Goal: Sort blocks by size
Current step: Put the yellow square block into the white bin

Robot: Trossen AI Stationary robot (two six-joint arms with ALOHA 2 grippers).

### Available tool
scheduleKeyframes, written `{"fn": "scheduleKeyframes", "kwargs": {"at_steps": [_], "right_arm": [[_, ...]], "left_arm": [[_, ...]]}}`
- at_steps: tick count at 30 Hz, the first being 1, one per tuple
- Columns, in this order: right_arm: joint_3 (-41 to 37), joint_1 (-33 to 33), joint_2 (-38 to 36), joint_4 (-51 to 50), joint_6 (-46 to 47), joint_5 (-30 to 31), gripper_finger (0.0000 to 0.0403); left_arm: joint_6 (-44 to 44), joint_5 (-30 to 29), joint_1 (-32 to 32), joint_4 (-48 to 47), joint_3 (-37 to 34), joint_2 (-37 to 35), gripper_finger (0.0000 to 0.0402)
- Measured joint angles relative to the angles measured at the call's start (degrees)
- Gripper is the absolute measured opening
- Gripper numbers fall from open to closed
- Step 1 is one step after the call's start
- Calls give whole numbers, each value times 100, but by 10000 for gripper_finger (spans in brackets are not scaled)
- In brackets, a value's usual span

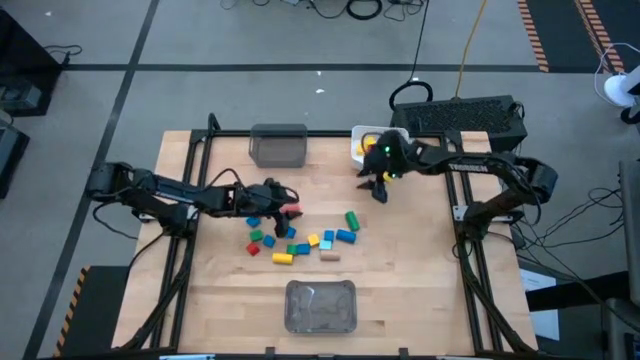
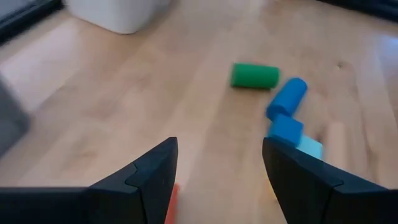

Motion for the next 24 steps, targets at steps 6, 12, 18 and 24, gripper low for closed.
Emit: {"fn": "scheduleKeyframes", "kwargs": {"at_steps": [6,12,18,24], "right_arm": [[0,600,0,91,171,640,180],[0,841,0,89,279,1209,180],[0,862,0,91,302,1213,180],[0,860,0,93,404,1215,180]], "left_arm": [[-10,-76,-569,1048,2,789,237],[-268,-566,-1032,1647,9,1431,237],[-329,-1279,-1378,1713,125,1894,237],[-327,-1310,-1565,1731,451,2313,237]]}}
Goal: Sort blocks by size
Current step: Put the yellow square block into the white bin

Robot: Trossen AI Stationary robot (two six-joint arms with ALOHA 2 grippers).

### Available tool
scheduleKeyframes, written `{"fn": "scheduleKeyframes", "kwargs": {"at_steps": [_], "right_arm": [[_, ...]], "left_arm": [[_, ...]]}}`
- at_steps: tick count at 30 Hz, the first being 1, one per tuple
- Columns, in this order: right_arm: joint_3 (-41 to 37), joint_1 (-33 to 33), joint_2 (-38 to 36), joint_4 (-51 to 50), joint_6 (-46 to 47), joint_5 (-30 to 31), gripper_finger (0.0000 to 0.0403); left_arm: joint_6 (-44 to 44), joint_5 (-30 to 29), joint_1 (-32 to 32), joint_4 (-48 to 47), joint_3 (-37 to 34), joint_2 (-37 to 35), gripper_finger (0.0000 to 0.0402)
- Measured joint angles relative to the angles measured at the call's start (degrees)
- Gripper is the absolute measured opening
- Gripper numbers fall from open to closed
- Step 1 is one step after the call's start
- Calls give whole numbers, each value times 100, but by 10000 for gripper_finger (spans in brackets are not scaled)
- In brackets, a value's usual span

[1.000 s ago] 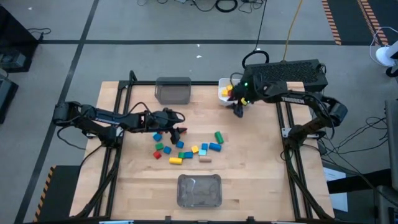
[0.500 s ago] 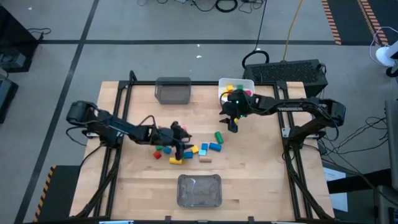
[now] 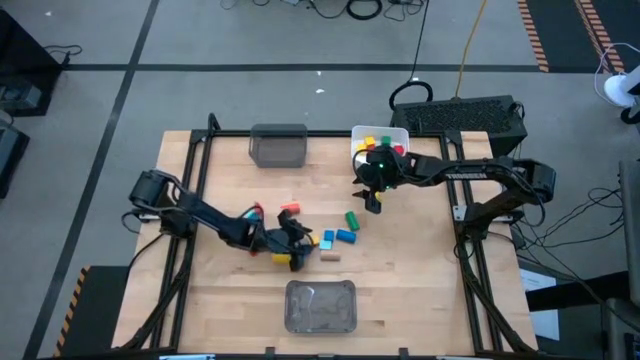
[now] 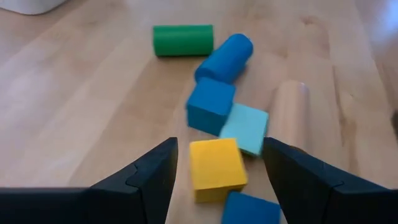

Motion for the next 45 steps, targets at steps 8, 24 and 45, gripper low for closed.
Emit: {"fn": "scheduleKeyframes", "kwargs": {"at_steps": [8,24,45], "right_arm": [[0,0,0,-4,5,0,180],[0,7,0,119,213,-4,180],[0,1312,0,1060,-1843,68,180]], "left_arm": [[-162,-118,-29,-22,134,458,237],[-302,-229,70,-53,139,583,137],[-643,990,981,161,134,-501,137]]}}
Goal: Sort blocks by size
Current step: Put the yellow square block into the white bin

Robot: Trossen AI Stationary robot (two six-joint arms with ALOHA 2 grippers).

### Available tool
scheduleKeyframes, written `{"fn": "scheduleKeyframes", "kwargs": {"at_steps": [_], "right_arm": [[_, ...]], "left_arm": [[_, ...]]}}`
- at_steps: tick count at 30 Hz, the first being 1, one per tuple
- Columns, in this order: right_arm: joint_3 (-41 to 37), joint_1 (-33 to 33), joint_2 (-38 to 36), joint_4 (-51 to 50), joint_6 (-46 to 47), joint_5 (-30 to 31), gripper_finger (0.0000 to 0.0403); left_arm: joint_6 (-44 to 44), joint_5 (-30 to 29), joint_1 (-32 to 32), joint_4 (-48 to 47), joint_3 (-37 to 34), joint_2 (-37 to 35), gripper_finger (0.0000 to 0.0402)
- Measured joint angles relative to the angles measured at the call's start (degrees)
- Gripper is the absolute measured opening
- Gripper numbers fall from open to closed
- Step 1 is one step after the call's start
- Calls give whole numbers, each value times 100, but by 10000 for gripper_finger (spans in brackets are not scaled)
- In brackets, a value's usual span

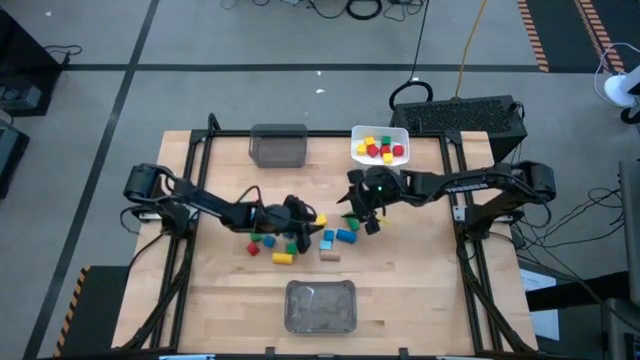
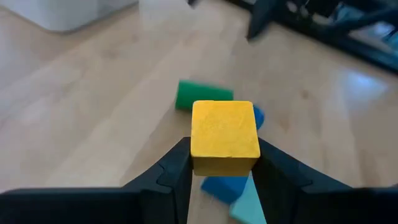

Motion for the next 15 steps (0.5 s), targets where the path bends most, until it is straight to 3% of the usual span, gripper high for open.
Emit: {"fn": "scheduleKeyframes", "kwargs": {"at_steps": [10,15], "right_arm": [[2,684,0,382,-1133,1366,180],[2,869,-3,622,-1177,1425,183]], "left_arm": [[-364,1059,492,223,0,-128,137],[-450,1434,708,631,-4,-128,137]]}}
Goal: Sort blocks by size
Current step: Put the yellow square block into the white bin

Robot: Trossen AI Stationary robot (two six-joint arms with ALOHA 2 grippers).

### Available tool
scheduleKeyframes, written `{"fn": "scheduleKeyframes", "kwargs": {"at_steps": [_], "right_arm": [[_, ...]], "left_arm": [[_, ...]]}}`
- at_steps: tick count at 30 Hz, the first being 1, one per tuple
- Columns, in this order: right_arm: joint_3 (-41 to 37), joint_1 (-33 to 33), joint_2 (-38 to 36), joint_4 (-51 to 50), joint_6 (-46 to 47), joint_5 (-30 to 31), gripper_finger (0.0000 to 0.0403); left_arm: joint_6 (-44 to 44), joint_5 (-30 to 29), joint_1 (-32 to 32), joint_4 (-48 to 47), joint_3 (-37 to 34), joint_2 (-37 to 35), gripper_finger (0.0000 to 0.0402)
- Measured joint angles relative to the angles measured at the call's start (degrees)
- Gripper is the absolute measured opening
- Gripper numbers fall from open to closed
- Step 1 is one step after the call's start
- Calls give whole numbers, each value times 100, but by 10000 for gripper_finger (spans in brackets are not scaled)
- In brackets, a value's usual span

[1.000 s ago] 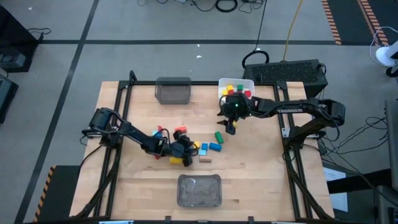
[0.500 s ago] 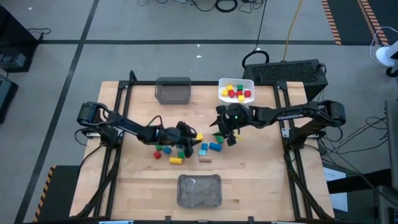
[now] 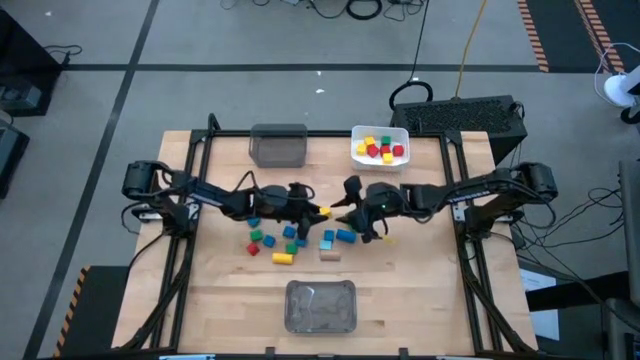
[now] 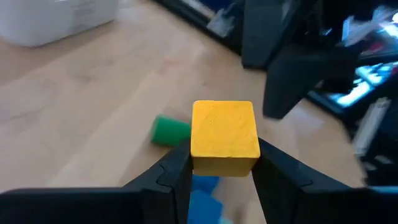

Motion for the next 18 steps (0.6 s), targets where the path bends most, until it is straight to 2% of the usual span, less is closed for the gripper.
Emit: {"fn": "scheduleKeyframes", "kwargs": {"at_steps": [12,18], "right_arm": [[0,94,1,257,-240,-4,263],[1,94,177,669,-289,-9,263]], "left_arm": [[-265,517,216,488,0,2,137],[-287,833,212,753,4,2,137]]}}
